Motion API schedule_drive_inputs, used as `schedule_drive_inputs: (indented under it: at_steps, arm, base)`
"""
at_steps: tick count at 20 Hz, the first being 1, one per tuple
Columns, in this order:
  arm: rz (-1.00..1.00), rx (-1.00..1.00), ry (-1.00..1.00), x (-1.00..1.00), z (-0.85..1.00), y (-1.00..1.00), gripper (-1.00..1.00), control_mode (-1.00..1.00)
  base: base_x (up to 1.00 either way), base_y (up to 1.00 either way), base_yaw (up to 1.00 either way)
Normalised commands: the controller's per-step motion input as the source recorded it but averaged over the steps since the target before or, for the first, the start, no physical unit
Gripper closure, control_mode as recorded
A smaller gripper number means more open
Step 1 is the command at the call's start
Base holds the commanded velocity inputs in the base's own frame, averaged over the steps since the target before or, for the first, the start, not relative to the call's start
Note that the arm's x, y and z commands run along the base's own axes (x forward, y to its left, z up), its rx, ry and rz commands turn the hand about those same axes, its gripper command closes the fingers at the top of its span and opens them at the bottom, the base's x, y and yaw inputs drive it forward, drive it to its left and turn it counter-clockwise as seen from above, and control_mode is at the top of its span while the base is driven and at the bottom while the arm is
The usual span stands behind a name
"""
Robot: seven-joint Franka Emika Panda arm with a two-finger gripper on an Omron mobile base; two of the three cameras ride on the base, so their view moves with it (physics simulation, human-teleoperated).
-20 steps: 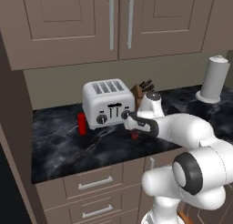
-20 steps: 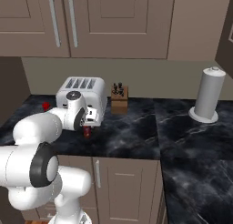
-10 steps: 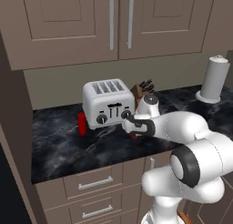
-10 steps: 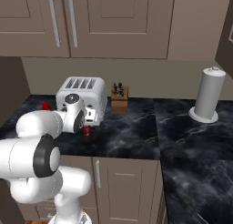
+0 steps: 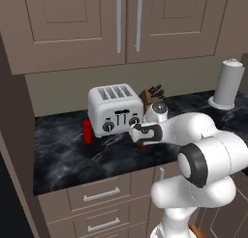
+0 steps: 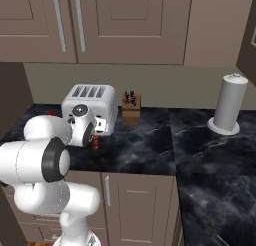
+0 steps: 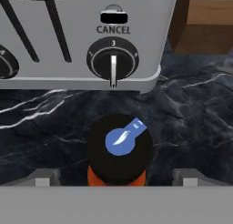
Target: Place the condiment bottle and ketchup from the counter to the top shelf of the fridge. If the existing items in the fridge are on the top shelf, move them to other shelves.
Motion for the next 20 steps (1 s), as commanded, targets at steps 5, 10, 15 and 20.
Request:
schedule_drive_inputs:
  at_steps: [5,10,15,20]
  arm:
    - [0.00,0.00,-0.04,0.21,-0.01,0.00,1.00,-1.00]
    - [0.00,0.00,0.00,0.06,0.00,0.00,1.00,-1.00]
    - [0.00,0.02,-0.06,-0.38,0.47,-0.01,1.00,-1.00]
    - [0.00,0.04,-0.19,-0.99,1.00,-0.05,1.00,-1.00]
  base:
    - [0.00,0.00,0.00]
    - [0.00,0.00,0.00]
    - [0.00,0.00,0.00]
    - [0.00,0.00,0.00]
